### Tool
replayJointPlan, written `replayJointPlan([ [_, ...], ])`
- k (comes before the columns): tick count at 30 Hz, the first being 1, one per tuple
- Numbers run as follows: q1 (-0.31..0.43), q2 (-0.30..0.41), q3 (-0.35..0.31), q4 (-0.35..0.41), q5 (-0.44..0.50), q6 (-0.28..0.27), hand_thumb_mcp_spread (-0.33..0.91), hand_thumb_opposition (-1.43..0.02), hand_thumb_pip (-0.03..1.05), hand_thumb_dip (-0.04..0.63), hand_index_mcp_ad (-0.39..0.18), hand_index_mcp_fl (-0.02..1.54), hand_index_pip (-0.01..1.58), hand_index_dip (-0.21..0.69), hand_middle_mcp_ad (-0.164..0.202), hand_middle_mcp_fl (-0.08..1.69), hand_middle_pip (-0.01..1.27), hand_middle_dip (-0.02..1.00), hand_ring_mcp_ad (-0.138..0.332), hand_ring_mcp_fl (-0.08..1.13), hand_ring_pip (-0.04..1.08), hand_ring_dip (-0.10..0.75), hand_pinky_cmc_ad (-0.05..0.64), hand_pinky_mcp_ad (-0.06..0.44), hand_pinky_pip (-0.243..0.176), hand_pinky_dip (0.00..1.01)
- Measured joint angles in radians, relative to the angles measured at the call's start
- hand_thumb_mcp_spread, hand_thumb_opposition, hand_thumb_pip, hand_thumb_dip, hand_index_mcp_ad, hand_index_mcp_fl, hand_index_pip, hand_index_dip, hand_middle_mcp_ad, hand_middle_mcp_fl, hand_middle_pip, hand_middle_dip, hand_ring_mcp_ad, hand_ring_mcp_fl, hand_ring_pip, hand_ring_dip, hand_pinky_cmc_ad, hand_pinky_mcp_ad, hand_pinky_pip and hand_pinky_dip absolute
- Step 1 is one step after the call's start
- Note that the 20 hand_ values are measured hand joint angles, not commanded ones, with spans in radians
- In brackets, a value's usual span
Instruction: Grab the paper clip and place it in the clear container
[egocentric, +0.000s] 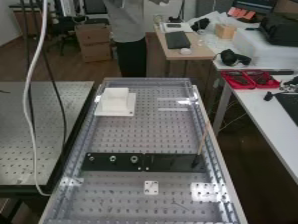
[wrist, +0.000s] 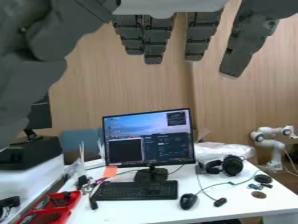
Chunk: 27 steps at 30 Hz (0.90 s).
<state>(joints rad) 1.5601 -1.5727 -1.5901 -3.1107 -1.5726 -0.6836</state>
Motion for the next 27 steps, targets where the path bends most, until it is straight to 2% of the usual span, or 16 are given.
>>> replayJointPlan([
  [8,0.004,0.001,-0.032,0.031,0.01,-0.007,0.25,-0.65,0.27,0.037,-0.012,0.0,0.07,0.077,-0.01,-0.01,0.14,0.17,0.152,0.0,0.08,0.082,0.367,0.314,-0.093,0.4],
  [14,0.009,-0.001,-0.09,0.094,0.031,-0.018,0.25,-0.65,0.31,0.035,-0.012,-0.01,0.07,0.077,-0.01,0.02,0.14,0.17,0.15,0.0,0.07,0.087,0.367,0.311,-0.093,0.41],
  [20,0.006,-0.014,-0.15,0.156,0.054,0.003,0.26,-0.66,0.33,0.03,-0.012,0.0,0.07,0.077,-0.012,0.04,0.14,0.17,0.15,0.0,0.07,0.087,0.365,0.311,-0.089,0.41],
  [24,0.0,-0.02,-0.198,0.22,0.064,0.003,0.26,-0.66,0.38,0.033,-0.012,0.0,0.07,0.072,-0.012,0.03,0.14,0.18,0.152,0.0,0.07,0.087,0.367,0.311,-0.089,0.41],
  [27,-0.006,-0.033,-0.214,0.234,0.069,0.009,0.26,-0.66,0.39,0.035,-0.014,0.01,0.07,0.07,-0.012,0.05,0.13,0.18,0.152,0.0,0.07,0.087,0.367,0.311,-0.093,0.41],
])
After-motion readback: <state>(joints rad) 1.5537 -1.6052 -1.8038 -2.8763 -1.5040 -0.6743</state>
